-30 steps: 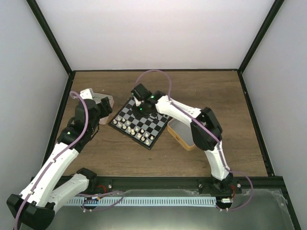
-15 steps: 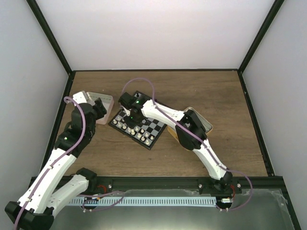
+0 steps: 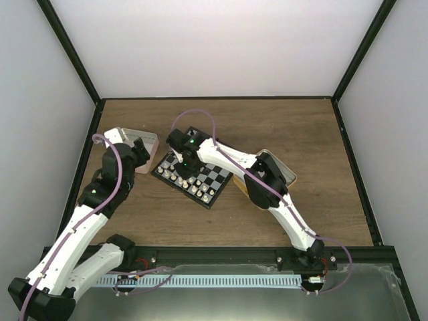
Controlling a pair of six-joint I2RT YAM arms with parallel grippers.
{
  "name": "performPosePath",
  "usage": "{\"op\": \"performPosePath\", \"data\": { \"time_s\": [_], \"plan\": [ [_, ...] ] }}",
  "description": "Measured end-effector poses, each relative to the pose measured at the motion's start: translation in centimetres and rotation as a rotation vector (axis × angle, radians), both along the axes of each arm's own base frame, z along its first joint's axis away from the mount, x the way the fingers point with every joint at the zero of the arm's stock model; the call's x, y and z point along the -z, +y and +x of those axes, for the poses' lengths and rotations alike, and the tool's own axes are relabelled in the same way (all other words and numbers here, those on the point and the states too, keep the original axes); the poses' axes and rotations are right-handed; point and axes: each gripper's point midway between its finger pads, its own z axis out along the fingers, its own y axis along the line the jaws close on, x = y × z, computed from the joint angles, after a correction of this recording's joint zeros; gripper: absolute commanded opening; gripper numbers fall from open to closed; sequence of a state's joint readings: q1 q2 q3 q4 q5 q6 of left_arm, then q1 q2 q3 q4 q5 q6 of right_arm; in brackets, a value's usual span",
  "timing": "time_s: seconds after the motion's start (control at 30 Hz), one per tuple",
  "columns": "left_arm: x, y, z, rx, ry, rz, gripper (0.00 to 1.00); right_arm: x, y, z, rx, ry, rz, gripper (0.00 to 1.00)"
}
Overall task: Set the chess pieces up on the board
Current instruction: Place the chess piece on the chessboard, then reset both arms
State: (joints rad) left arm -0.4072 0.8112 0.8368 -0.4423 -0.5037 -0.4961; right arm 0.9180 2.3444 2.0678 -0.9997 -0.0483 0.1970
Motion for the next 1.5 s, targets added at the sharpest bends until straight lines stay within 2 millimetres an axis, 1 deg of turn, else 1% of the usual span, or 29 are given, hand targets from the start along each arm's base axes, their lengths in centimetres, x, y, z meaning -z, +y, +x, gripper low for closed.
{"op": "performPosePath", "data": {
  "time_s": [0.13,0.37,0.47,0.63,0.7,0.77,0.83,0.87,0.97,1.03,1.07,1.13,1.17,1.23,1.27,1.33,1.37,1.43,1.5],
  "plan": [
    [0.1,0.0,0.1,0.001,0.003,0.002,0.78,-0.5,0.4,0.1,-0.006,-0.003,0.017,0.18],
    [0.2,-0.1,0.1,0.001,0.007,0.003,0.78,-0.9,0.8,0.4,-0.004,-0.015,0.036,0.19],
    [0.2,-0.1,0.1,0.003,0.007,0.002,0.78,-1.0,0.9,0.5,-0.002,-0.016,0.038,0.21],
    [0.3,-0.3,0.1,0.011,0.009,0.001,0.78,-1.0,0.8,0.7,0.025,-0.024,0.036,0.35],
    [0.3,-0.3,0.2,0.016,0.009,0.001,0.78,-1.0,0.8,1.0,0.044,-0.031,0.039,0.38],
    [0.3,-0.5,0.2,0.029,0.009,0.002,0.82,-1.3,1.0,1.3,0.069,-0.041,0.054,0.41],
    [0.2,-0.9,0.2,0.056,0.007,0.003,0.84,-1.9,0.9,1.6,0.101,-0.053,0.079,0.44],
    [0.1,-1.2,0.2,0.072,0.006,0.004,0.87,-2.3,0.7,1.7,0.119,-0.056,0.091,0.46],
    [-0.3,-2.1,0.1,0.129,-0.007,-0.002,0.95,-4.7,-0.1,1.6,0.168,-0.083,0.151,0.51],
    [-0.7,-2.6,0.0,0.163,-0.022,-0.012,1.00,-7.2,-1.2,1.7,0.211,-0.121,0.205,0.54],
    [-1.0,-2.8,-0.2,0.181,-0.030,-0.017,1.00,-8.5,-2.0,1.8,0.235,-0.146,0.235,0.54],
    [-1.6,-3.1,-0.6,0.208,-0.050,-0.023,1.00,-10.7,-4.0,1.9,0.291,-0.194,0.278,0.58],
    [-2.0,-3.2,-0.9,0.224,-0.064,-0.026,1.00,-12.0,-5.6,1.7,0.329,-0.230,0.303,0.59],
    [-2.7,-3.4,-1.3,0.250,-0.087,-0.027,1.00,-13.3,-7.8,1.9,0.388,-0.278,0.325,0.63],
    [-3.0,-3.6,-1.6,0.266,-0.098,-0.027,1.00,-13.8,-9.5,1.7,0.431,-0.313,0.334,0.64],
    [-3.4,-3.7,-2.0,0.286,-0.113,-0.029,1.00,-14.3,-12.6,1.2,0.502,-0.370,0.326,0.70],
    [-3.6,-3.8,-2.2,0.293,-0.118,-0.029,1.00,-14.5,-13.7,1.0,0.527,-0.392,0.325,0.73],
    [-3.8,-3.7,-2.6,0.301,-0.118,-0.027,1.00,-15.0,-16.6,-0.1,0.581,-0.449,0.321,0.78],
    [-4.2,-3.5,-3.2,0.302,-0.123,-0.025,1.00,-16.0,-19.5,-1.4,0.631,-0.509,0.333,0.83]
  ]
}}
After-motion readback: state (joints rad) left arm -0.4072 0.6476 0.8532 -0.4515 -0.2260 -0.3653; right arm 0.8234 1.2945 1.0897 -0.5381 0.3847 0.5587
